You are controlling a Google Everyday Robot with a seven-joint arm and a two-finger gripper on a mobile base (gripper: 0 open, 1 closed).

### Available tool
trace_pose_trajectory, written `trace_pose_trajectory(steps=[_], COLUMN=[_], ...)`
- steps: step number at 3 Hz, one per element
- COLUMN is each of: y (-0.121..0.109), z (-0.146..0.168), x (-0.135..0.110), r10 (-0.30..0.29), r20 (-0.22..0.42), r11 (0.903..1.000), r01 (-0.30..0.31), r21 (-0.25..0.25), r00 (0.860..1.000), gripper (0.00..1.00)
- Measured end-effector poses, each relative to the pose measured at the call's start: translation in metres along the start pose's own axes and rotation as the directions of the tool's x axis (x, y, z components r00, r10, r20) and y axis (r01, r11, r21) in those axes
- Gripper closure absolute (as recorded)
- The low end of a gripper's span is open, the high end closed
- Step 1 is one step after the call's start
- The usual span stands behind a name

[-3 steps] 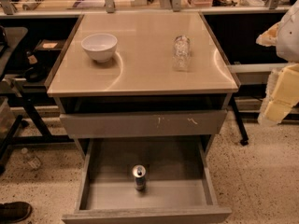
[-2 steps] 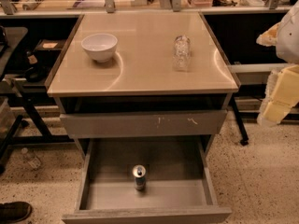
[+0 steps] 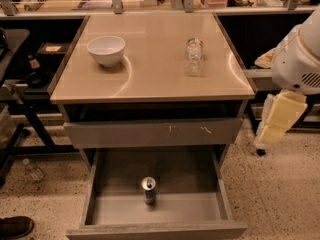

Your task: Pick redbull can from middle drawer and place on counter

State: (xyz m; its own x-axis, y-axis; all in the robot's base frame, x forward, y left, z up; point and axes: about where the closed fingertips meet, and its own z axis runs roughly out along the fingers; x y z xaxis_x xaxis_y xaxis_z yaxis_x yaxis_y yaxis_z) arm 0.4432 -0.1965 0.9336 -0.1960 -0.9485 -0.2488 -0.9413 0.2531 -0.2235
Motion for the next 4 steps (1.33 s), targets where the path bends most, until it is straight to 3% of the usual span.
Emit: trace_pose_trajectory(steps=[1, 2, 3, 4], y=[0.017, 0.017, 0.042, 0.081], z=[0.029, 0.029, 0.051, 0.09], x=[0.0, 0.0, -0.001, -0.013], r10=[-0.001, -0.001, 0.017, 0.048], r20=[0.009, 0.009, 0.045, 0.149], r11=[0.9983, 0.9983, 0.9924, 0.9805], r01=[0.002, 0.002, -0.012, -0.018], r21=[-0.059, -0.059, -0.122, -0.196], r00=[1.0, 1.0, 0.999, 0.988], gripper=[0.0, 0.0, 0.0, 0.0])
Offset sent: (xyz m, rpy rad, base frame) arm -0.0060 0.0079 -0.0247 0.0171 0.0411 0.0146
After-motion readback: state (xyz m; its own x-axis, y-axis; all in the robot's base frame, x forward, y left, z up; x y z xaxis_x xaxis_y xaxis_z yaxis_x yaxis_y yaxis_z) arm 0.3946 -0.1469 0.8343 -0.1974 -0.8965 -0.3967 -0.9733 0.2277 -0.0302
